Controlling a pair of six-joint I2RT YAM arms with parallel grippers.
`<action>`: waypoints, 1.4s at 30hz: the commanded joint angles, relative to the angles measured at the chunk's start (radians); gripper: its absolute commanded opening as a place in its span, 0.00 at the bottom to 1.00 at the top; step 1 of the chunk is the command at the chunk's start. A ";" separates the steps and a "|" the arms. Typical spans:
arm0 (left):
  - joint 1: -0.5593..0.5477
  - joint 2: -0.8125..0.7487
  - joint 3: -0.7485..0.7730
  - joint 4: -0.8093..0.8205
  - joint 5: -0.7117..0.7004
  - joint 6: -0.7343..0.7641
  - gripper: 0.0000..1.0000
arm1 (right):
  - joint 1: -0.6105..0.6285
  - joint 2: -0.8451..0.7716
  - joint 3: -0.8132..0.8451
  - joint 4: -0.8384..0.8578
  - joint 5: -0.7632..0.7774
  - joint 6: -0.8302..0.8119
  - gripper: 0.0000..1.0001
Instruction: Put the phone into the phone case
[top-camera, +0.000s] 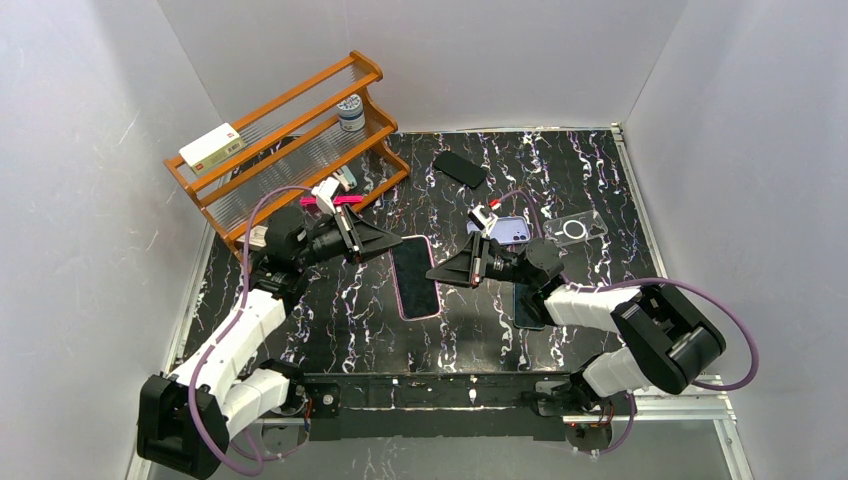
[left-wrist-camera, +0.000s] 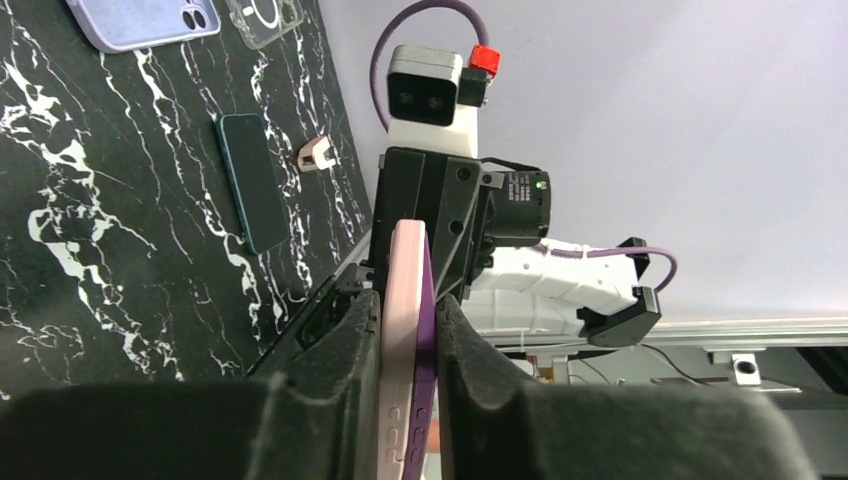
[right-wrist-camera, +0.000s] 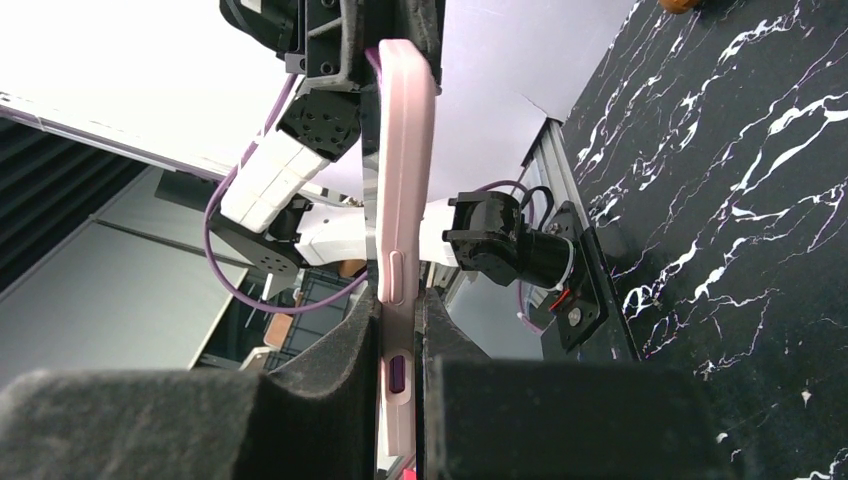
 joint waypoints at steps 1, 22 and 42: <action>-0.001 -0.036 -0.010 0.041 0.020 -0.013 0.01 | -0.003 -0.003 0.048 0.101 0.010 0.015 0.01; -0.002 -0.010 0.021 0.049 0.028 -0.050 0.00 | -0.002 0.013 0.084 0.115 -0.026 0.039 0.19; -0.002 -0.012 -0.002 0.120 0.018 -0.122 0.61 | 0.001 0.197 0.126 0.421 0.026 0.218 0.01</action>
